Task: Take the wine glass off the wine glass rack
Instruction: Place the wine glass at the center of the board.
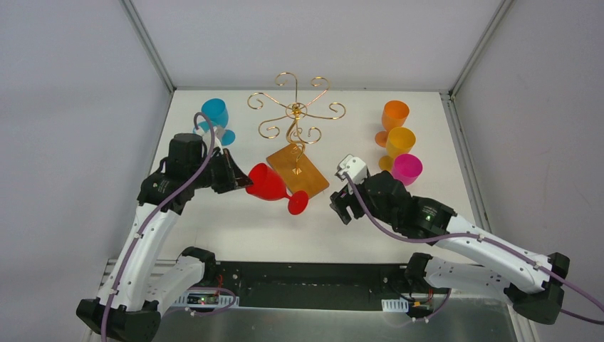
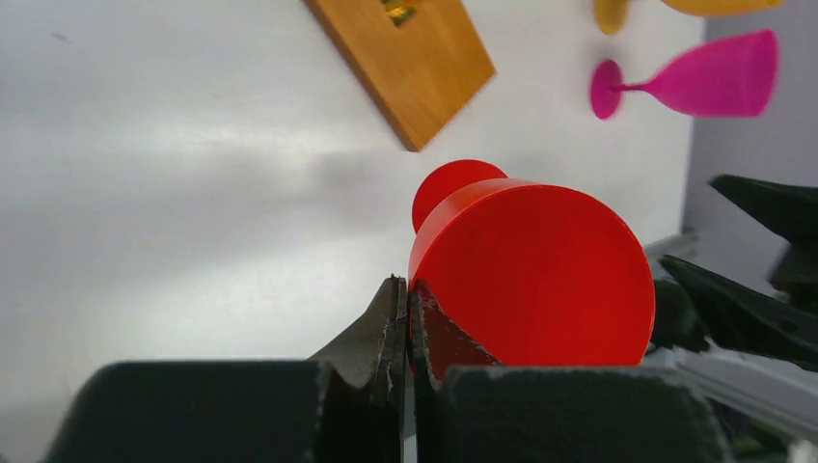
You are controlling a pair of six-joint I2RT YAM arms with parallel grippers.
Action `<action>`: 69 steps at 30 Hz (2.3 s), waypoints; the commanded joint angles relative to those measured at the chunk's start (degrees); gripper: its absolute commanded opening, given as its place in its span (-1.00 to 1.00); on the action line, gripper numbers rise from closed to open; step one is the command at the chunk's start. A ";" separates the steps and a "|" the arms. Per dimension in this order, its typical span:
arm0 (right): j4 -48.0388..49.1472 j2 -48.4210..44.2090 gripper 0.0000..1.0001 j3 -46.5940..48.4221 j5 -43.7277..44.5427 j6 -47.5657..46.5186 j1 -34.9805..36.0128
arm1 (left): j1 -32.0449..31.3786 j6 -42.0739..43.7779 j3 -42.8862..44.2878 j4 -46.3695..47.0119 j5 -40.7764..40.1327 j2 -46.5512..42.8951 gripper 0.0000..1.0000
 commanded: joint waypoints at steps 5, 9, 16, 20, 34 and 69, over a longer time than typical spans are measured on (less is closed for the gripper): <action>-9.18 2.54 0.66 8.33 9.01 13.74 -5.23 | 1.55 9.46 8.58 -11.33 -28.57 2.31 -1.00; -9.66 2.24 0.67 8.07 6.52 16.72 -7.20 | 3.17 11.07 11.28 -12.56 -34.51 5.75 -1.00; -6.36 1.36 0.68 4.94 3.28 18.42 -7.24 | 8.16 12.55 13.26 -11.31 -39.60 11.12 -1.00; -6.82 2.36 0.70 5.07 -0.44 19.63 -7.23 | 11.10 12.12 14.22 -10.75 -41.71 13.98 -1.00; -1.60 -0.31 0.73 1.96 -1.29 24.24 -7.23 | 20.65 9.75 12.93 -2.99 -40.32 21.09 -1.00; -3.79 -0.28 0.93 1.16 0.06 25.10 -7.27 | 22.17 9.60 7.50 3.86 -38.25 24.86 -0.13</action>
